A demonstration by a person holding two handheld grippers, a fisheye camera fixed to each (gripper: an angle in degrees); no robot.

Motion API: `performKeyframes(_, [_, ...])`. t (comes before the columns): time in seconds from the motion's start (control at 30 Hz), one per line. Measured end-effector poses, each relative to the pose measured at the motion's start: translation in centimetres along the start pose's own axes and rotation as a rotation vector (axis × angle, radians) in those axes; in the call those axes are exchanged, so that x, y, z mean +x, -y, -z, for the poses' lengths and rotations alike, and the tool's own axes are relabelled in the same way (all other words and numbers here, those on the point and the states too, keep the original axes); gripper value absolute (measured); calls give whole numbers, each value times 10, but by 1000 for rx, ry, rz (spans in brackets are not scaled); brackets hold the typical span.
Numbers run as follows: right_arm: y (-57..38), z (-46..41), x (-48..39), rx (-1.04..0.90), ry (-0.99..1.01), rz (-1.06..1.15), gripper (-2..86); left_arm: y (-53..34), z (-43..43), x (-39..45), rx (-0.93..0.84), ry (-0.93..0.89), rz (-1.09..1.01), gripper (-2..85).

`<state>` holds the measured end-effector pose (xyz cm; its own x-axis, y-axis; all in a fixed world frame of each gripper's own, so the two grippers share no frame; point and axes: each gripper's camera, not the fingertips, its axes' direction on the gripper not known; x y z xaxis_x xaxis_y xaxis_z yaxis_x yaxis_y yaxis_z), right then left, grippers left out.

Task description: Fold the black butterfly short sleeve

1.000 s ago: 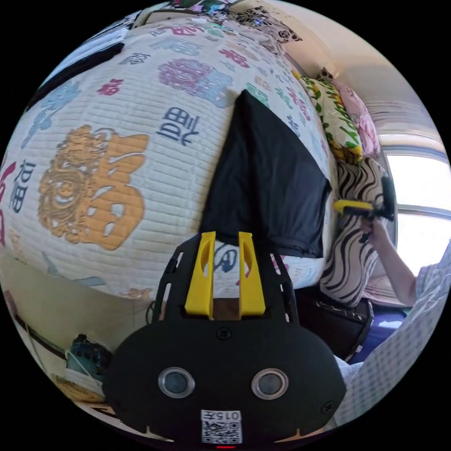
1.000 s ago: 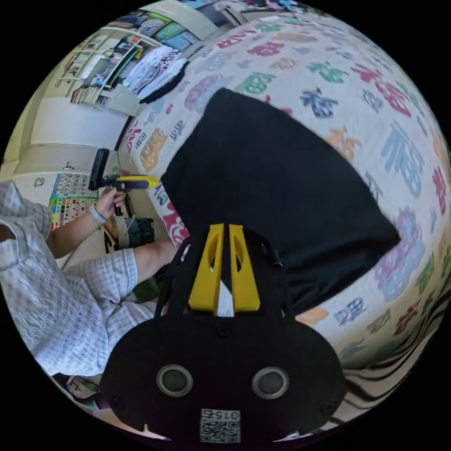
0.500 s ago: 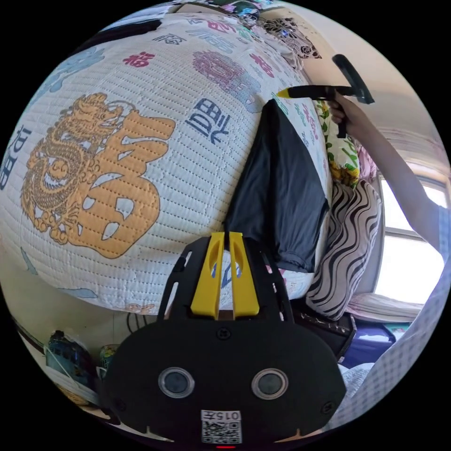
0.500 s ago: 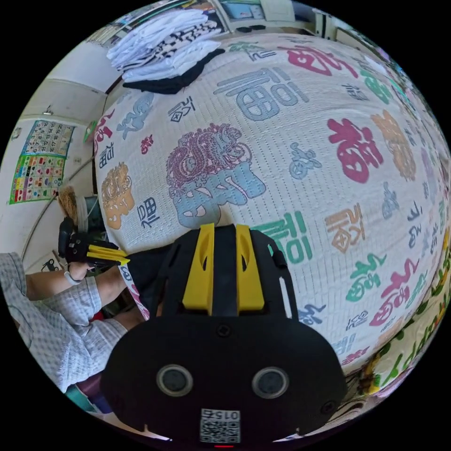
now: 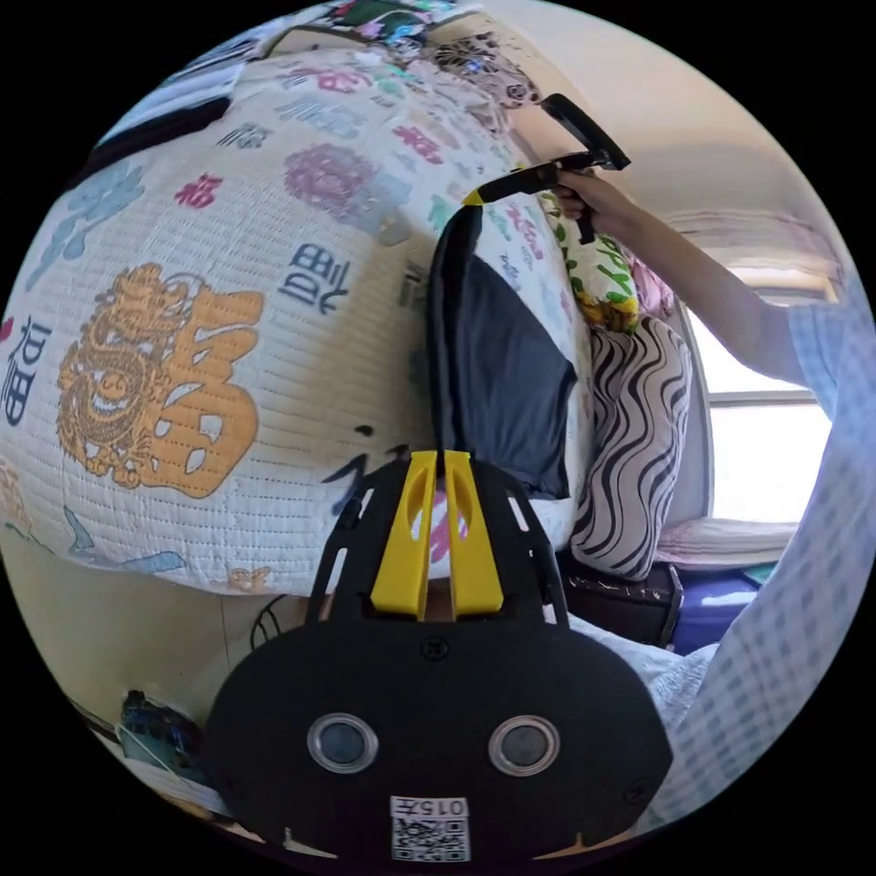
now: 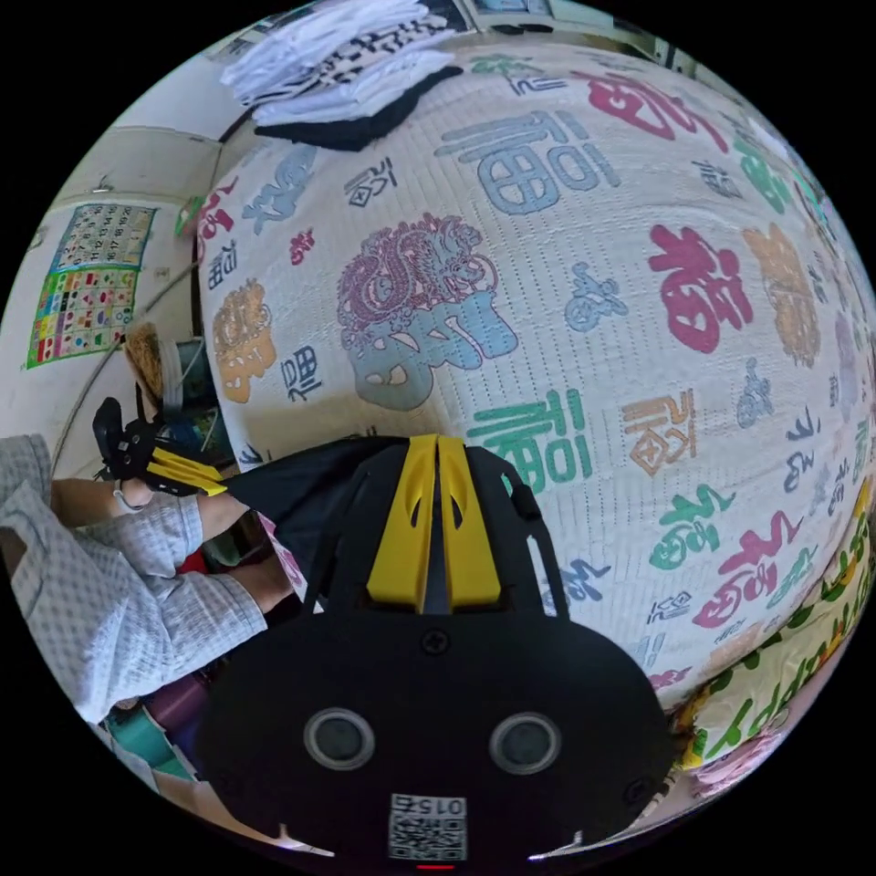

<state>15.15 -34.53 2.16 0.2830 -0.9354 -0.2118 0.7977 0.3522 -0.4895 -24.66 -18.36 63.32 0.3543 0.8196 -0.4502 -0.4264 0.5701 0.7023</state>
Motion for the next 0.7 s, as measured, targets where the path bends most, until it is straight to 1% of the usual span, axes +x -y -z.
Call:
performKeyframes(0.13, [-56,35,7,100,52,-44,-10,-16,-28,45,-17,-23,-123,-3])
performKeyframes(0.23, [-114,57,17,163,80,-106,-9,-28,-64,84,-55,-47,-235,-4])
performKeyframes(0.4, [-222,71,43,256,119,-225,-9,-45,-162,150,-129,-73,-401,-4])
performKeyframes(0.43, [-233,72,47,272,121,-239,-9,-47,-174,156,-133,-74,-416,-4])
performKeyframes(0.5, [-274,72,60,303,108,-276,-9,-51,-227,180,-157,-52,-460,-3])
performKeyframes(0.7, [-350,65,90,345,109,-335,-8,-54,-350,219,-226,14,-521,-3])
